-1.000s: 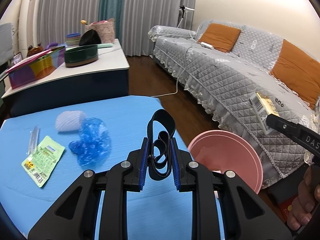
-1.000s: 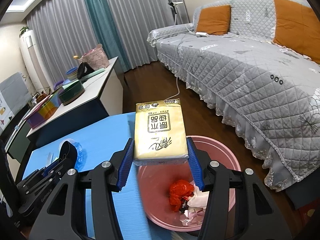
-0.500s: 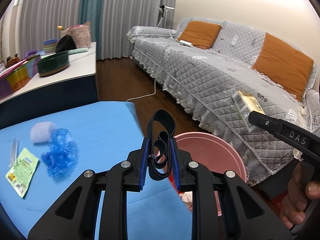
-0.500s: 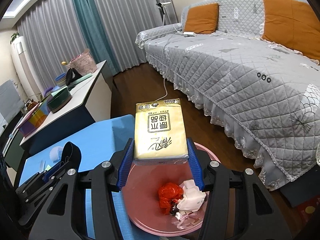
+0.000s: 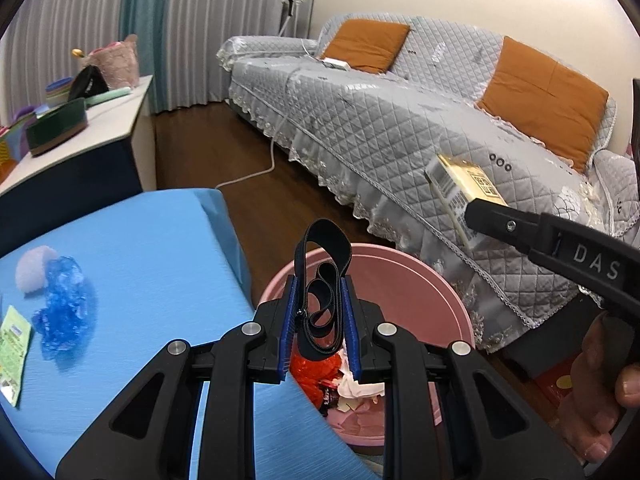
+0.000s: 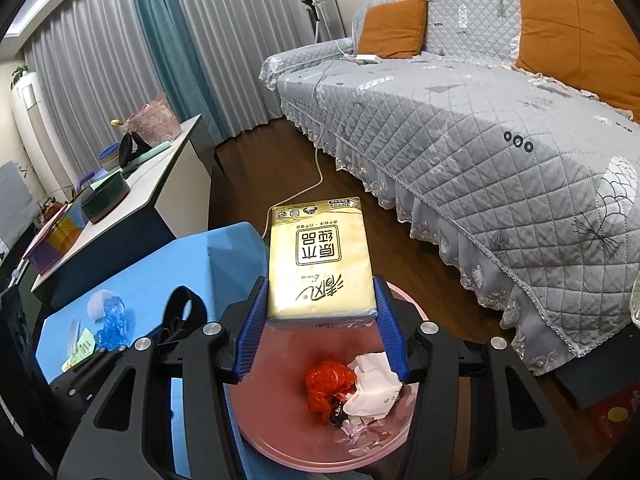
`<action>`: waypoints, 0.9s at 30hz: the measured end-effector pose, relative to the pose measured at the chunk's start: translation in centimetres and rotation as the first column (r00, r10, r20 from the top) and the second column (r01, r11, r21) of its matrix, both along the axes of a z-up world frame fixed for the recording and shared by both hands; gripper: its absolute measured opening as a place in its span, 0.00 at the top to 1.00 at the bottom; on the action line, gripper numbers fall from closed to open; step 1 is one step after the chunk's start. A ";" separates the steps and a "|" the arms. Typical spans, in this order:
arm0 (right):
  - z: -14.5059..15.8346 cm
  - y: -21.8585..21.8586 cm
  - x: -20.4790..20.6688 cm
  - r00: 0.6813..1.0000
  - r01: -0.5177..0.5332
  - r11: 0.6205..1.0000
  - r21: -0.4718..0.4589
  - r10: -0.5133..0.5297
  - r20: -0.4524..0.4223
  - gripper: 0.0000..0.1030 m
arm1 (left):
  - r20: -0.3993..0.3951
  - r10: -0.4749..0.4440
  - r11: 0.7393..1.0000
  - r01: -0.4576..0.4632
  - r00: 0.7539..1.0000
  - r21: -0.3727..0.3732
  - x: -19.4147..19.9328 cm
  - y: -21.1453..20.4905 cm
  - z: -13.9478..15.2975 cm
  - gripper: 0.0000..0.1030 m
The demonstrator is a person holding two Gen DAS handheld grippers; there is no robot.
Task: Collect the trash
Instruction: 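Carry the rubber band with left tool while right tool carries tissue pack to basin, then open both tools over the pink basin to drop the trash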
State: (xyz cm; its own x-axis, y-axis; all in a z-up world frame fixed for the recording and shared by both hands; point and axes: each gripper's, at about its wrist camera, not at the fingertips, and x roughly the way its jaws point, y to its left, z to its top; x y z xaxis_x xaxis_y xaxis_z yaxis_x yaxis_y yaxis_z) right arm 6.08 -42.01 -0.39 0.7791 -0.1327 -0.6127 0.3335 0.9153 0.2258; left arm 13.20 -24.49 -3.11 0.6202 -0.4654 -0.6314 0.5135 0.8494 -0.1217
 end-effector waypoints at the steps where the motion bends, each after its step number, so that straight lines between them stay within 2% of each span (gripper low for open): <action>1: 0.0 0.0 0.0 1.000 0.000 1.000 0.001 0.000 -0.003 0.49 | -0.005 -0.004 1.000 0.004 1.000 0.000 0.0 -0.1 -0.1 0.78; 3: -0.1 0.1 0.1 1.000 -0.003 1.000 0.002 0.003 -0.005 0.49 | -0.015 -0.016 1.000 0.016 1.000 -0.002 0.1 -0.5 -0.3 0.73; 4: -0.1 0.1 0.2 1.000 -0.003 1.000 -0.001 0.003 -0.006 0.48 | -0.018 -0.021 1.000 0.021 1.000 -0.002 0.1 -0.6 -0.4 0.66; 6: 0.0 0.1 0.2 1.000 0.005 1.000 -0.003 -0.005 -0.005 0.47 | -0.025 -0.031 1.000 0.031 0.999 -0.001 0.1 -0.5 -0.6 0.58; 9: -0.1 -0.1 0.2 1.000 0.015 1.000 0.005 -0.015 -0.007 0.41 | -0.025 -0.020 1.000 0.020 0.999 0.006 0.1 -0.1 -0.9 0.58; 16: 0.2 0.7 0.4 1.000 0.010 1.000 0.000 -0.010 0.012 0.41 | -0.032 -0.019 1.000 0.019 0.999 -0.003 -0.5 1.5 -0.9 0.58; 21: 0.9 1.2 0.2 0.999 0.020 1.000 0.003 -0.020 0.046 0.41 | -0.009 -0.002 1.000 0.002 1.000 -0.015 -0.8 2.9 0.3 0.58; 27: 1.2 2.8 0.4 0.998 -0.002 1.000 -0.014 0.003 0.056 0.41 | 0.015 0.050 0.999 -0.050 0.999 -0.021 -1.5 6.4 2.0 0.58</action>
